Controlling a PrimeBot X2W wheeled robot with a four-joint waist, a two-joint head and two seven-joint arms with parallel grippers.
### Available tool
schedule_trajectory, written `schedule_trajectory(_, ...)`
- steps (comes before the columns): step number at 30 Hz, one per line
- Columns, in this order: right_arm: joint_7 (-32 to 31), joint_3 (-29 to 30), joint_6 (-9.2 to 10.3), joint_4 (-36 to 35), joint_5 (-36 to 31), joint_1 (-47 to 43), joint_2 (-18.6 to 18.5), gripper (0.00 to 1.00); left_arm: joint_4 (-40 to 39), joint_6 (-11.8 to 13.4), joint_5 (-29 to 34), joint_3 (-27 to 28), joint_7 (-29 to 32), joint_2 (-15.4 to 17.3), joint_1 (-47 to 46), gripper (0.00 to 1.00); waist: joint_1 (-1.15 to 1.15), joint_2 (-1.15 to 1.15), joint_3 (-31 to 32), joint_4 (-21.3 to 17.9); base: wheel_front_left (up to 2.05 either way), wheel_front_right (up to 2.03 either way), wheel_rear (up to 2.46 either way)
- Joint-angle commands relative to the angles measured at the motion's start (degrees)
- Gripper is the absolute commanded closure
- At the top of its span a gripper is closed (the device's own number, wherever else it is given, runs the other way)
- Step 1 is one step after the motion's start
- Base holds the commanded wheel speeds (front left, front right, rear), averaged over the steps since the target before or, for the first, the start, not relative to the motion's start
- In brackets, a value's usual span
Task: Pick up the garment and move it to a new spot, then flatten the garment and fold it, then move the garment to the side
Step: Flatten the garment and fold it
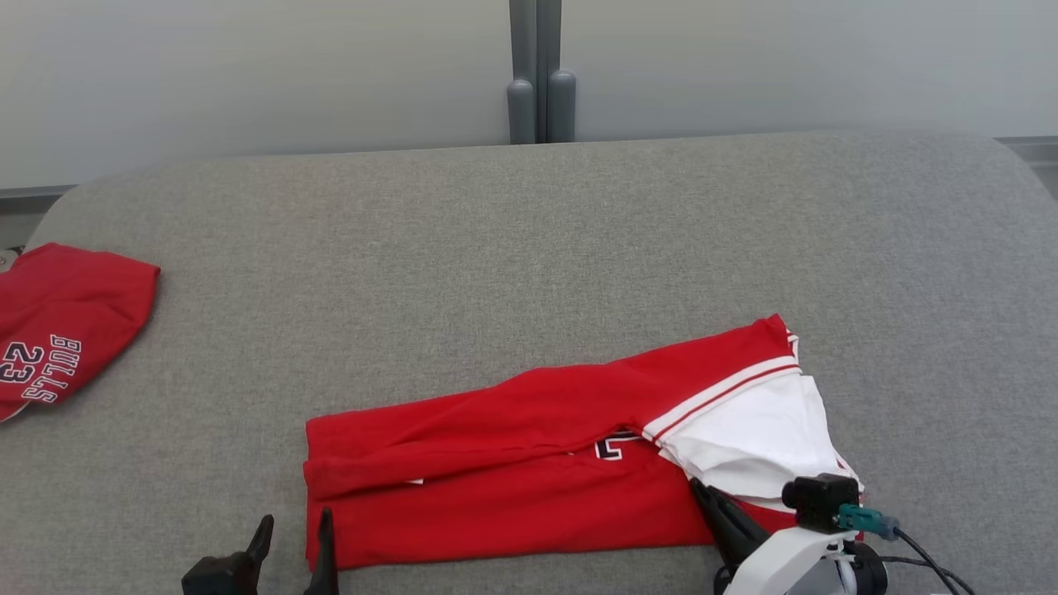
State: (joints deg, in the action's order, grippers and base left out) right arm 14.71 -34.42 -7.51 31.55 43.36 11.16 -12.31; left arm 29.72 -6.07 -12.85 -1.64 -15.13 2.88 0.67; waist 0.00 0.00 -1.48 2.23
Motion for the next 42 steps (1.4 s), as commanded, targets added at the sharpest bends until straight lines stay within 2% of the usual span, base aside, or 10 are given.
schedule_trajectory(1,0.2,-0.4,0.05,-0.2,0.7,-1.1,-0.4,1.0,0.0,0.0,-0.1,0.2,0.0,0.1,-0.4,0.0,0.0,0.0,0.1,-0.1,0.0,0.0,0.0)
schedule_trajectory(2,0.1,-0.7,0.05,-0.2,0.8,-1.6,-0.6,1.0,0.1,0.0,-0.1,0.3,0.0,0.1,-0.3,0.0,0.0,0.0,0.2,-0.2,0.0,0.0,0.0)
schedule_trajectory(3,-0.2,-0.8,0.05,0.2,1.1,-2.1,-0.7,0.59,0.2,0.0,-0.1,0.4,0.0,0.1,-0.1,0.0,0.0,0.0,0.3,-0.3,0.0,0.0,0.0)
schedule_trajectory(4,-0.4,-0.9,0.05,0.5,1.2,-2.4,-0.8,0.0,0.2,0.0,-0.1,0.4,0.0,0.1,0.0,0.0,0.0,0.0,0.5,-0.4,0.0,0.0,0.0)
schedule_trajectory(9,-0.3,-2.4,0.05,-0.3,0.7,-4.7,-1.7,0.0,0.5,0.0,-0.2,0.6,0.0,0.1,0.6,0.0,0.0,0.0,1.1,-0.9,0.0,0.0,0.0)
schedule_trajectory(13,-0.5,-3.9,0.05,-3.2,0.2,-6.6,-3.9,0.0,0.1,0.6,-0.2,0.8,0.0,0.1,1.3,0.0,0.0,0.0,1.6,-1.7,0.0,0.0,0.0)
schedule_trajectory(20,0.4,5.8,0.05,-6.5,-4.5,-4.8,-6.5,0.0,-1.0,1.4,0.5,0.6,0.0,0.1,1.0,0.0,0.0,0.0,1.5,-2.8,0.0,0.0,0.0)
schedule_trajectory(26,-0.3,11.0,0.05,-2.1,-9.8,0.8,-5.7,0.0,-1.5,1.6,0.2,-1.1,0.0,0.1,-1.2,0.0,0.0,0.0,-0.6,-0.9,0.0,0.0,0.0)
schedule_trajectory(31,-1.9,14.3,0.05,4.8,-12.6,4.9,-4.1,0.0,-1.3,1.6,0.7,-1.5,0.0,0.1,-1.8,0.0,0.0,0.0,-2.2,1.0,0.0,0.0,0.0)
schedule_trajectory(42,-3.9,16.7,0.08,18.9,-11.7,9.4,-2.3,0.0,-1.2,1.3,1.0,-0.7,0.0,0.1,-2.5,0.0,0.0,0.0,-4.0,2.6,0.0,0.0,0.0)
